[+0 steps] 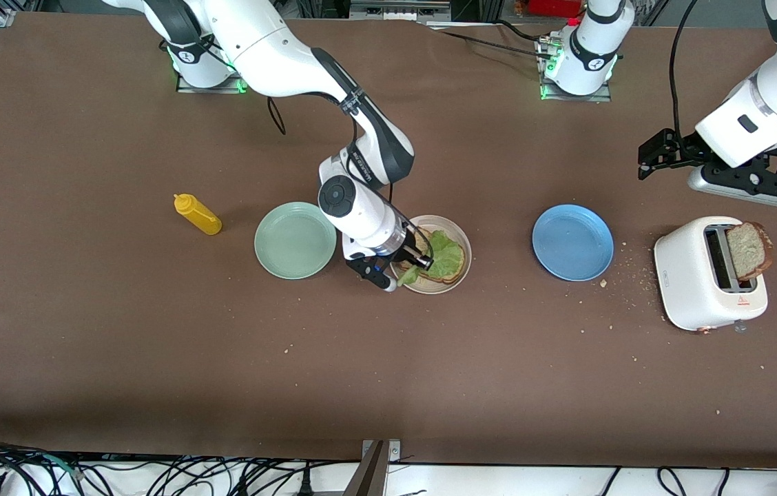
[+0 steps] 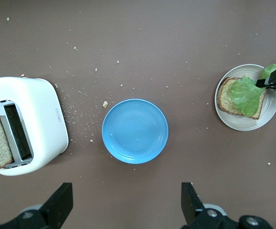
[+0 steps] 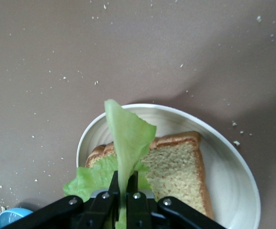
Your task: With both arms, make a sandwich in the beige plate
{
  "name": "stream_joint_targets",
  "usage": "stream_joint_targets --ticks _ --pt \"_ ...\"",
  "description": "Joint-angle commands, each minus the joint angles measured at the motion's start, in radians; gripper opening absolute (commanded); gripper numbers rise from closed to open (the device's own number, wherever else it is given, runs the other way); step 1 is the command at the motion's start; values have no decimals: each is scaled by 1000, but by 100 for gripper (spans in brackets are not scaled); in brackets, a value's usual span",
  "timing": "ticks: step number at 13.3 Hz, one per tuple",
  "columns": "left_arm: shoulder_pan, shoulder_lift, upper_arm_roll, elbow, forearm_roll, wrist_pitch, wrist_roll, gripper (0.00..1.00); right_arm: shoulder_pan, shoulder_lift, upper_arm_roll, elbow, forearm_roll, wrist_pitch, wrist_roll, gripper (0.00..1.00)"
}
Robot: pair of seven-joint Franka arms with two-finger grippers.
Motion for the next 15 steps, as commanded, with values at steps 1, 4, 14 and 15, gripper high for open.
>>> stream_joint_targets --ticks 1,4,14,15 --pt "5 5 0 17 -15 -16 8 100 1 21 1 40 7 3 17 42" --pt "5 5 0 19 -15 -16 8 100 9 16 -1 38 -3 1 22 99" --pt "5 5 0 17 -15 -16 8 100 2 -154 -146 48 -192 -415 -27 99" --pt "5 5 0 19 -15 -16 8 100 1 -183 -169 48 -200 -455 -52 99"
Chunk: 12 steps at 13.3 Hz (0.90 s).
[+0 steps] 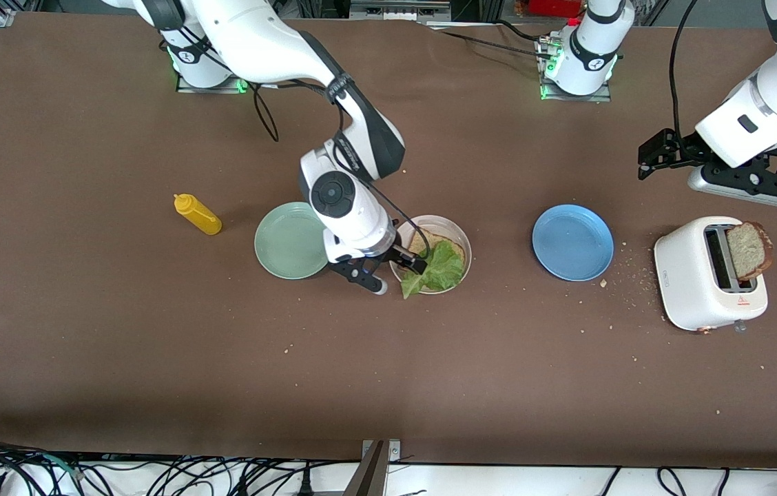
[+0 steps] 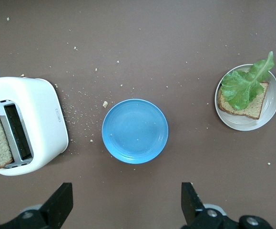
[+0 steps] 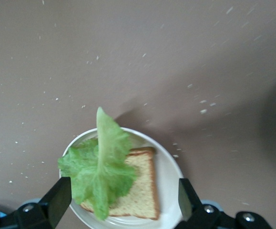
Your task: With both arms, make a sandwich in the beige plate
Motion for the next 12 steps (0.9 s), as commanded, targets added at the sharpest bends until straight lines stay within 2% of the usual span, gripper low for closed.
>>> stream_joint_targets --ticks 1,3,6,9,12 --pt "5 5 0 17 -15 -16 8 100 1 -91 -62 -17 -34 -127 -72 100" --pt "3 5 0 19 -15 -16 8 100 1 -133 -132 -16 -34 -237 -173 100" --pt "3 5 0 19 -15 -16 8 100 3 -194 -246 -17 -66 -366 -452 99" --pt "3 5 0 17 -15 -16 8 100 3 -236 -336 -17 -85 -409 -679 99" --pt "3 5 0 19 -15 -16 8 100 3 -237 -399 -17 -80 -437 -785 99"
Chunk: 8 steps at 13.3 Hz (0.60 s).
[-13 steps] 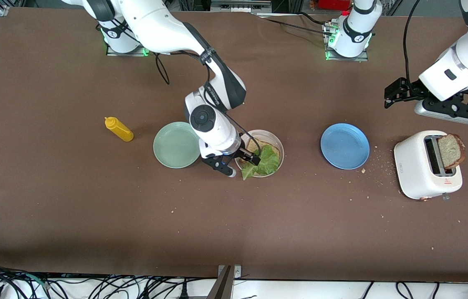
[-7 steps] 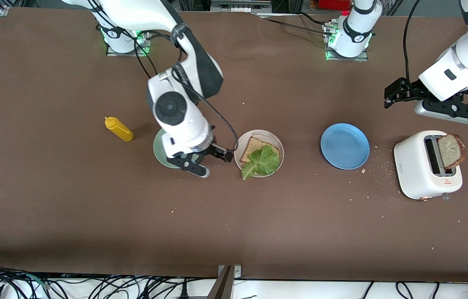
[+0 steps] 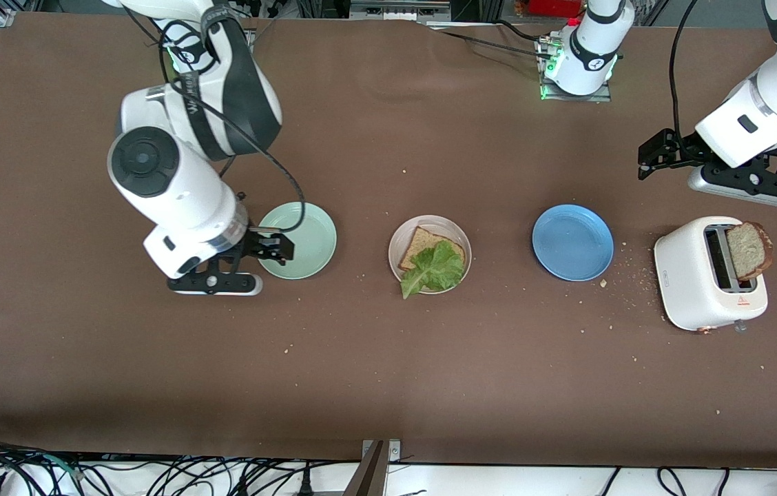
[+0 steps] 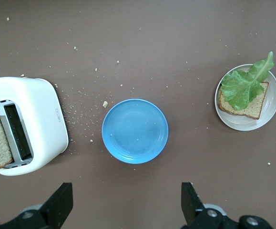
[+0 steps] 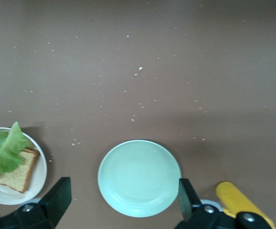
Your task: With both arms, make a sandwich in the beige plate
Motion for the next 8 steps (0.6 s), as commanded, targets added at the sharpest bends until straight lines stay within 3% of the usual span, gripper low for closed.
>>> stream_joint_targets --ticks 1,4,8 --pt "3 5 0 19 -15 -16 8 100 11 -13 -43 -17 -13 -17 -113 99" --pt "3 5 0 19 -15 -16 8 100 10 -23 -105 -20 -4 -18 -248 99" --pt "3 5 0 19 -15 -16 8 100 -16 -31 -133 -23 -3 -18 -348 99"
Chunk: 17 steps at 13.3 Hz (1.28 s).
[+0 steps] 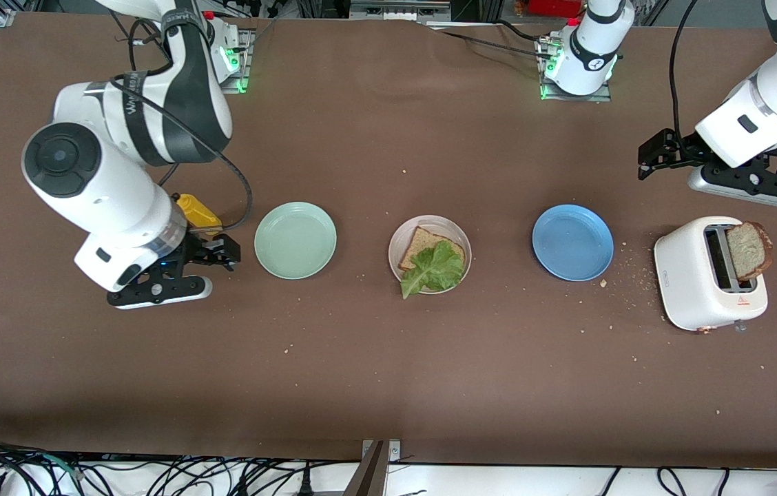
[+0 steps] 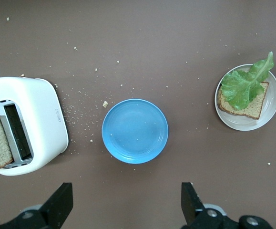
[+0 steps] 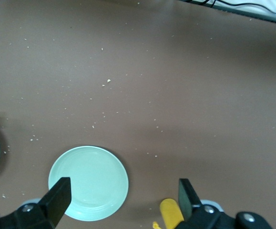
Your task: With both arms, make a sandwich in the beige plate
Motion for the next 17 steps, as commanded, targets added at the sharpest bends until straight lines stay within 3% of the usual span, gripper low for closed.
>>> stream_joint_targets --ticks 1,8,11,17 --pt "3 5 0 19 -15 -16 8 100 -22 -24 -5 -18 6 -12 -74 99" --pt "3 5 0 19 -15 -16 8 100 -95 -58 -13 -50 39 -12 -198 99" --pt "3 5 0 19 -15 -16 8 100 -116 -76 -54 -90 41 -12 -248 99" --pt "3 5 0 19 -15 -16 8 100 -131 -78 -51 -99 41 -8 -284 99"
